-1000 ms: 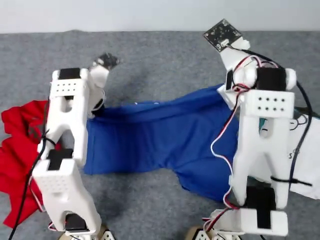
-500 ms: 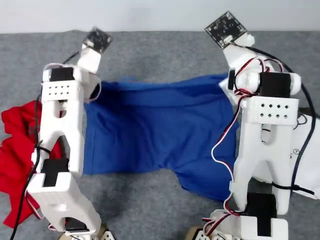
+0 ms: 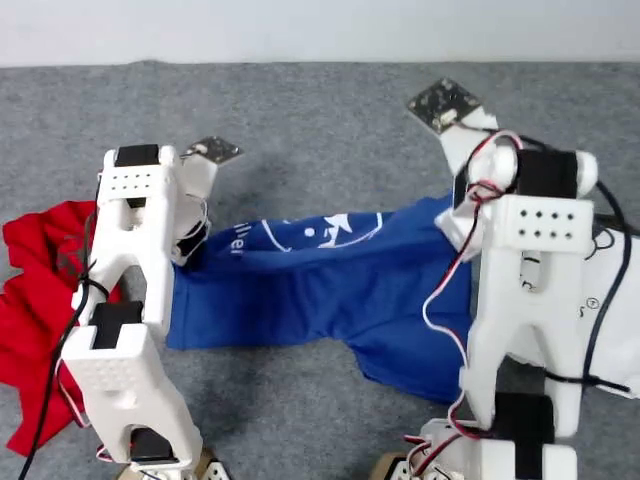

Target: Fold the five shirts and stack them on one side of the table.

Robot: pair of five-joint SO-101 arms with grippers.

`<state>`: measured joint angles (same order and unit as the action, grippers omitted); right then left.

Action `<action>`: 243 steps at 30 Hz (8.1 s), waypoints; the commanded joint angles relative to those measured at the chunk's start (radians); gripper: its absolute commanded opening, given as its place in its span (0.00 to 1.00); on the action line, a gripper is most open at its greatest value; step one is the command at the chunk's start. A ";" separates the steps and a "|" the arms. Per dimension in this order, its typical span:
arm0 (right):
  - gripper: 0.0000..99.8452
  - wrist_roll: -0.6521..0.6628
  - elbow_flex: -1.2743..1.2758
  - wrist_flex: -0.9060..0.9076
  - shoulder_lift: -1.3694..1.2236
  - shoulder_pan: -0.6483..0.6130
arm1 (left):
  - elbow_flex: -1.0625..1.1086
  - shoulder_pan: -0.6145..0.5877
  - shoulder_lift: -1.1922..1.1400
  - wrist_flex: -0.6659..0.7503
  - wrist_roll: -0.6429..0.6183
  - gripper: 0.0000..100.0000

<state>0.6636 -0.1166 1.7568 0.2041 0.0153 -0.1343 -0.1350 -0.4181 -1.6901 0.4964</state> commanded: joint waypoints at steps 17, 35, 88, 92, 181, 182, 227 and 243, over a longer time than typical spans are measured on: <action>0.01 -0.015 0.689 0.016 0.414 0.004 | -0.001 -0.005 0.000 -0.061 0.014 0.00; 0.14 0.006 0.818 -0.073 0.421 0.016 | -0.004 -0.009 0.012 -0.061 0.057 0.08; 0.01 -0.118 0.009 -0.604 -0.615 -0.041 | 0.001 0.038 -0.103 0.206 -0.193 0.01; 0.01 -0.118 -0.180 -0.501 -0.774 -0.012 | -0.127 0.003 -0.181 0.201 -0.192 0.01; 0.01 0.008 -0.242 0.039 0.321 0.777 | -0.251 1.056 0.018 -0.061 -0.252 0.15; 0.01 0.011 -0.201 0.039 0.357 0.776 | -0.251 1.066 0.012 -0.061 -0.252 0.16; 0.01 0.012 0.052 0.039 0.615 0.782 | -0.260 0.965 -0.094 0.046 -0.183 0.00; 0.01 0.014 0.052 0.039 0.615 0.780 | -0.357 0.729 -0.157 0.206 -0.192 0.16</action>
<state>0.6667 -0.0614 1.7568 0.8071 0.7841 -0.4488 0.6383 -0.5808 -1.5351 0.3030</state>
